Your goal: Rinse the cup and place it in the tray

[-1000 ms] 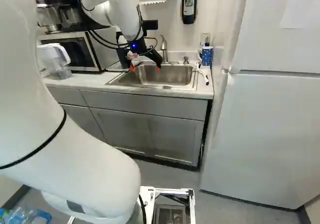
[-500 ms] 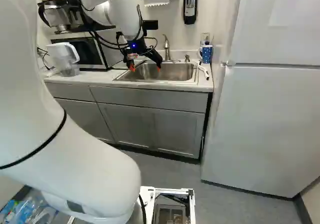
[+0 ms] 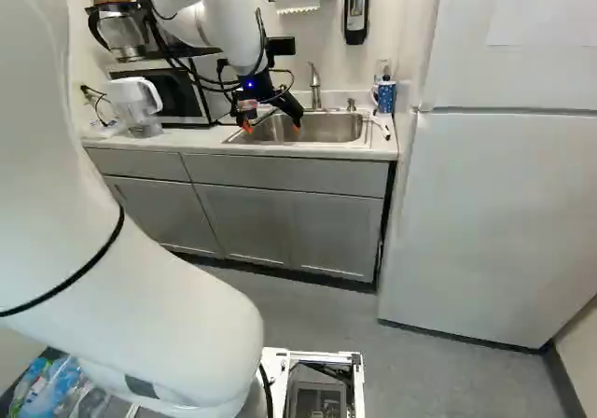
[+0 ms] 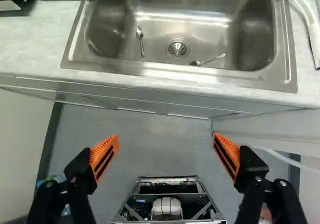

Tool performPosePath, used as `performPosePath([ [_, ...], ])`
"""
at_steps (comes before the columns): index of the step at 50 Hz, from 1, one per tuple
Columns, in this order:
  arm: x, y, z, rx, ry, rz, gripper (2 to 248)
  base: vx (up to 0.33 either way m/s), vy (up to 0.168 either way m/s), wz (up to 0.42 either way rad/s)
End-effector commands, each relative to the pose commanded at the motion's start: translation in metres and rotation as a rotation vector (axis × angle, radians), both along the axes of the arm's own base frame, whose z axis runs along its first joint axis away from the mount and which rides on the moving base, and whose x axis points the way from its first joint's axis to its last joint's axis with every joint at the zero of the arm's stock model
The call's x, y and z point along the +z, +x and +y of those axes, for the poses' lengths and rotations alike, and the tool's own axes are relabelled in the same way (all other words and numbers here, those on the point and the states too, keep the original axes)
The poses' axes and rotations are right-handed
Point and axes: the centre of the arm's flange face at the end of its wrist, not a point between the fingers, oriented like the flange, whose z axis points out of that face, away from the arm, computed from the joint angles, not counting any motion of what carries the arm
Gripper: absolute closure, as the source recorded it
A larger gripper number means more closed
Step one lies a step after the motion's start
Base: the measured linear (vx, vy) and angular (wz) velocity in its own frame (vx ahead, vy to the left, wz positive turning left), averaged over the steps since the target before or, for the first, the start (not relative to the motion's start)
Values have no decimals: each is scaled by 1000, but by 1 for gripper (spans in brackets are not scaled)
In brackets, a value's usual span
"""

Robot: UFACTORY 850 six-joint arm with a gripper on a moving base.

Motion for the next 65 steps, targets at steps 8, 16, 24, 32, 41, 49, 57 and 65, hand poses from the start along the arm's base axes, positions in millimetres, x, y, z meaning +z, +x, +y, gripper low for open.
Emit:
performPosePath([
  [8, 0, 0, 0, 0, 0, 0, 3, -140, 42, 1],
  [16, 0, 0, 0, 0, 0, 0, 3, -144, 49, 6],
  [24, 0, 0, 0, 0, 0, 0, 3, -141, 46, 11],
  [32, 0, 0, 0, 0, 0, 0, 3, -99, 23, 21],
  [41, 0, 0, 0, 0, 0, 0, 3, -4, -1, 2],
  [49, 0, 0, 0, 0, 0, 0, 3, 9, -1, -2],
  [57, 0, 0, 0, 0, 0, 0, 3, 0, 0, 0],
  [65, 0, 0, 0, 0, 0, 0, 3, 0, 0, 0],
])
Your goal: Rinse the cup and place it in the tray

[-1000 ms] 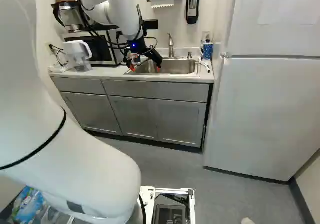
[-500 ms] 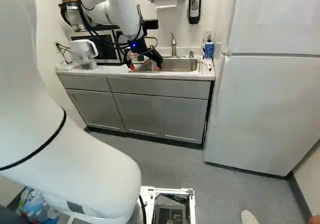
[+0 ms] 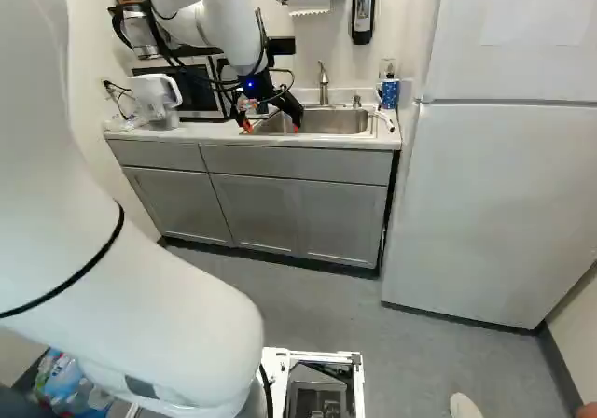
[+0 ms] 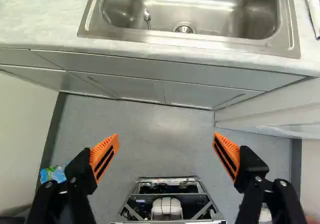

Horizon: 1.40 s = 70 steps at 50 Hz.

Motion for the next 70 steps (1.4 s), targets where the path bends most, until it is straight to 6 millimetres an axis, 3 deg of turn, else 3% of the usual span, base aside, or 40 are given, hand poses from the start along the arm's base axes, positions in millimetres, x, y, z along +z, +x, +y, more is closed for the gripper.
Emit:
performPosePath([
  [35, -14, -2, 1, -1, -3, -30, 3, 0, 0, 0],
  [70, -57, -10, 2, -1, -13, -126, 3, 0, 0, 0],
])
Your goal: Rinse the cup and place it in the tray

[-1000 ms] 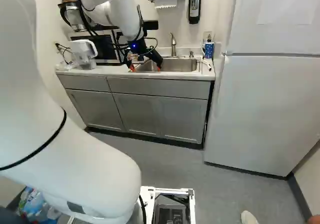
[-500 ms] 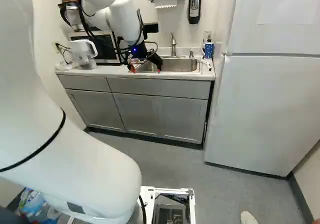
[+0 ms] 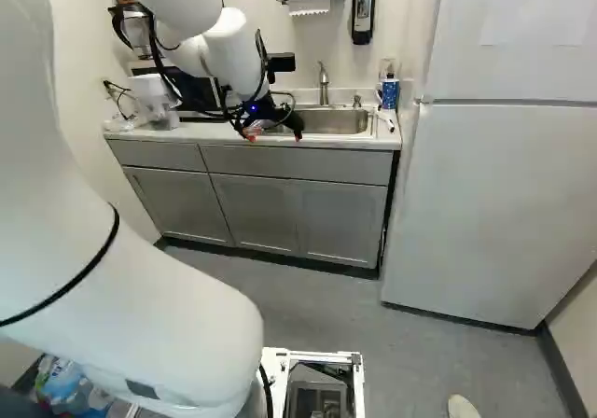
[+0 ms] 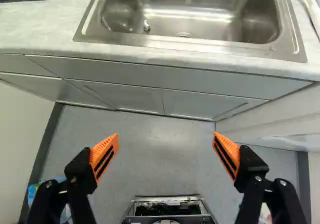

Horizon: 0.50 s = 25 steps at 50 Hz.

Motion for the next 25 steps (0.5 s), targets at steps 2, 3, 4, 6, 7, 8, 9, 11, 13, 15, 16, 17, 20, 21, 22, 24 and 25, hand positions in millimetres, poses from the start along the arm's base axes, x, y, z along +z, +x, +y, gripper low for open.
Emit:
performPosePath([
  [2, -3, -1, 0, 0, -1, -7, 3, 0, 0, 0],
  [3, -5, -1, 0, 0, -1, -11, 3, 0, 0, 0],
  [4, -7, -2, 0, 0, -1, -15, 3, 0, 0, 0],
  [6, -10, -3, 0, 0, -2, -23, 3, 0, 0, 0],
  [7, -12, -3, 1, 0, -3, -27, 3, 0, 0, 0],
  [8, -14, -4, 1, 0, -3, -31, 3, 0, 0, 0],
  [9, -15, -5, 1, 0, -3, -35, 3, 0, 0, 0],
  [11, -19, -6, 1, 0, -4, -43, 3, 0, 0, 0],
  [13, -23, -7, 1, 1, -5, -52, 3, 0, 0, 0],
  [15, -27, -8, 1, 1, -6, -61, 3, 0, 0, 0],
  [16, -29, -9, 1, 1, -6, -65, 3, 0, 0, 0],
  [17, -31, -10, 1, 1, -6, -70, 3, 0, 0, 0],
  [20, -37, -12, 2, 1, -8, -84, 3, 0, 0, 0],
  [21, -39, -13, 2, 1, -8, -89, 3, 0, 0, 0],
  [22, -41, -14, 2, 1, -9, -93, 3, 0, 0, 0],
  [24, -45, -15, 2, 2, -9, -103, 3, 0, 0, 0],
  [25, -47, -16, 2, 2, -10, -108, 3, 0, 0, 0],
])
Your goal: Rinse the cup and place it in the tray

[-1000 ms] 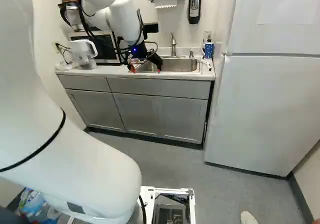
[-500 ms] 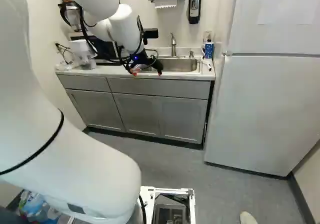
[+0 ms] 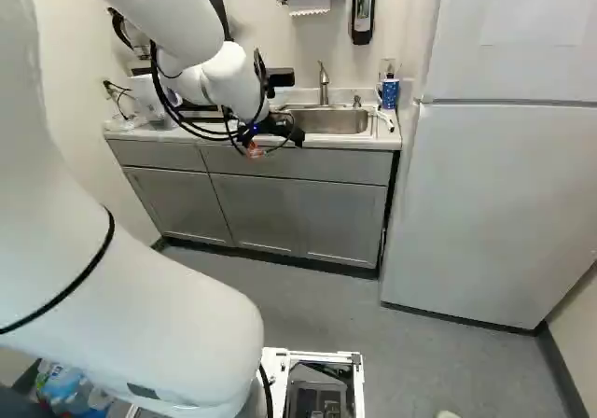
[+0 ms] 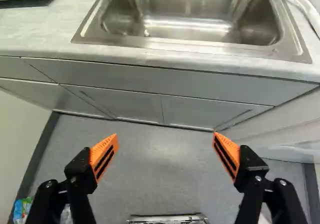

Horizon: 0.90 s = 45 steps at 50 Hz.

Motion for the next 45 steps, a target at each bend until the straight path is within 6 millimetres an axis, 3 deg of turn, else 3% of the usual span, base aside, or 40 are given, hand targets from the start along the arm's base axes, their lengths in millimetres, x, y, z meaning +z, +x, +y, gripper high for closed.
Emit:
performPosePath([
  [45, -98, -64, 6, 12, -16, -254, 3, 0, 0, 0],
])
